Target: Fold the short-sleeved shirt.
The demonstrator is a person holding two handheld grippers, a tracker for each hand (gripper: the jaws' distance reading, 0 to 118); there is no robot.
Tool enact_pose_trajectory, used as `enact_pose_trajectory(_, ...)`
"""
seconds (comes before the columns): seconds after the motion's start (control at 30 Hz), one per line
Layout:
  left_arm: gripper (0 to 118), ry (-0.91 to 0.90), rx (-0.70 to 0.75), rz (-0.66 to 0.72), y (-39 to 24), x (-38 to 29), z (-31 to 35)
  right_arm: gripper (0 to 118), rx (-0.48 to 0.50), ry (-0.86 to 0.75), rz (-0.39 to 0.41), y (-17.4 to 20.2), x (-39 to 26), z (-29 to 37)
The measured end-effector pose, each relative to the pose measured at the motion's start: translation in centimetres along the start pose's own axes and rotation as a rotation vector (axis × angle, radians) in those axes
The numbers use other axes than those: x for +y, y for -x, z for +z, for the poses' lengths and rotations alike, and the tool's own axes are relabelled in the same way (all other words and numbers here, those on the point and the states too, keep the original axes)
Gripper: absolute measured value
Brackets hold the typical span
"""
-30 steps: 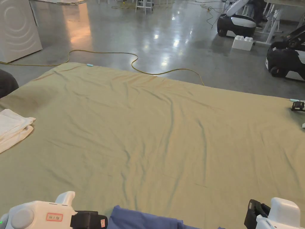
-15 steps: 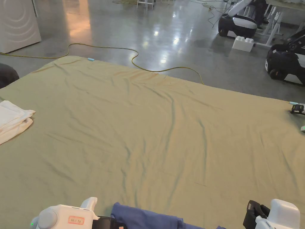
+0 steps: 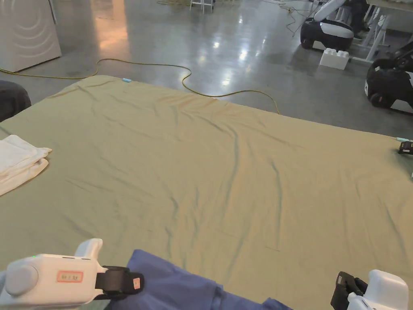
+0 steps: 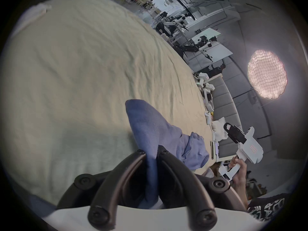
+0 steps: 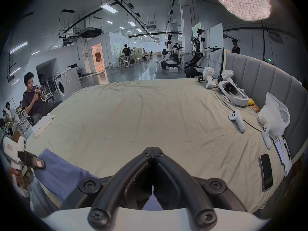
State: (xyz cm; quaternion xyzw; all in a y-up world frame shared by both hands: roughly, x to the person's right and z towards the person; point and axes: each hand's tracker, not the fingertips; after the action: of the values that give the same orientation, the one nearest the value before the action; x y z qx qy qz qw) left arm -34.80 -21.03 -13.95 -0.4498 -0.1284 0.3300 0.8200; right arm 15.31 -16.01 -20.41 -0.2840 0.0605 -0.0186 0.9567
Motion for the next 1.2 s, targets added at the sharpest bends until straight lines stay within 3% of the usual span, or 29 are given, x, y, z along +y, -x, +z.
enact_pose_trajectory(0.23,10,-0.043,0.292,-0.167,-4.8,2.2,6.4,0,0.023,0.004,-0.013,0.0,-0.2,-0.4)
enact_pose_trajectory(0.4,10,0.013,0.324,-0.250,-10.6,1.4,5.8,0,0.033,0.006,-0.026,-0.1,-0.4,-0.6)
enact_pose_trajectory(0.53,10,0.082,0.332,-0.348,-13.7,0.0,2.4,0,0.034,0.006,-0.040,-0.4,-0.6,-0.4)
enact_pose_trajectory(0.8,10,0.165,0.223,-0.390,-18.9,-2.4,-4.6,0,0.015,0.008,-0.073,-1.7,-1.2,0.2)
enact_pose_trajectory(1.17,10,0.305,0.270,-0.313,-20.6,-6.2,-17.1,0,-0.017,0.028,-0.103,-3.0,-2.1,1.0)
enact_pose_trajectory(1.2,18,0.311,0.277,-0.289,-20.4,-6.4,-17.7,0,-0.021,0.030,-0.105,-3.2,-2.1,1.0)
